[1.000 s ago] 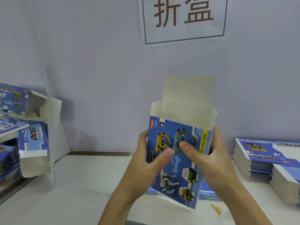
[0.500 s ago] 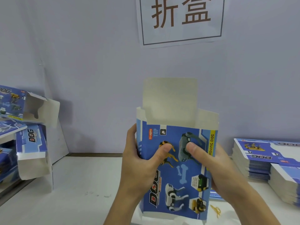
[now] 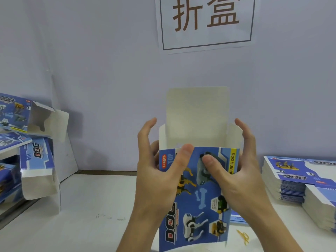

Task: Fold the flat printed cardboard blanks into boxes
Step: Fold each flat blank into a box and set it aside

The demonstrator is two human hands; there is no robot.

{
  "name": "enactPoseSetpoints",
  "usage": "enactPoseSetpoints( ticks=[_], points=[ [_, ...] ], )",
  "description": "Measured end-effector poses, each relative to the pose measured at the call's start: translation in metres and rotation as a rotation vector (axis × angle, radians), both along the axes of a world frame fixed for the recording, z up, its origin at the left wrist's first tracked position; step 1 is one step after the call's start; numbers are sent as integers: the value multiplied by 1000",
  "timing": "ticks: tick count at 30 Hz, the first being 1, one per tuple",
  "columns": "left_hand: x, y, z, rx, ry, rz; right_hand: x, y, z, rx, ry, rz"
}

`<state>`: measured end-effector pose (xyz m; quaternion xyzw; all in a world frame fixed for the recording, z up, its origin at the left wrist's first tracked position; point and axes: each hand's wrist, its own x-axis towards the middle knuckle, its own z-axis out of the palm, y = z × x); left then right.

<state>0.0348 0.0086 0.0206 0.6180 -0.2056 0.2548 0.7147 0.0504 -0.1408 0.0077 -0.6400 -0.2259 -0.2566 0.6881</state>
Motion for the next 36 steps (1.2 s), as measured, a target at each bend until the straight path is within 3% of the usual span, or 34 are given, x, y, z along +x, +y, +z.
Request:
enactPoseSetpoints(
  ticks=[6,12,20,26,32,36],
  points=[
    [8,5,-7,-20,-78,181,-8,10,3,3,-24,103],
    [11,6,-11,-52,-158,214,-5,12,1,-7,-76,76],
    [15,7,-16,103,-171,309,0,10,-3,-104,-34,23],
    [15,14,-12,134,-116,165,1,3,-3,-28,90,217],
    [11,15,-3,241,-35,119,1,12,1,31,50,105],
    [5,1,0,138,-99,197,-3,17,3,74,48,2]
  ],
)
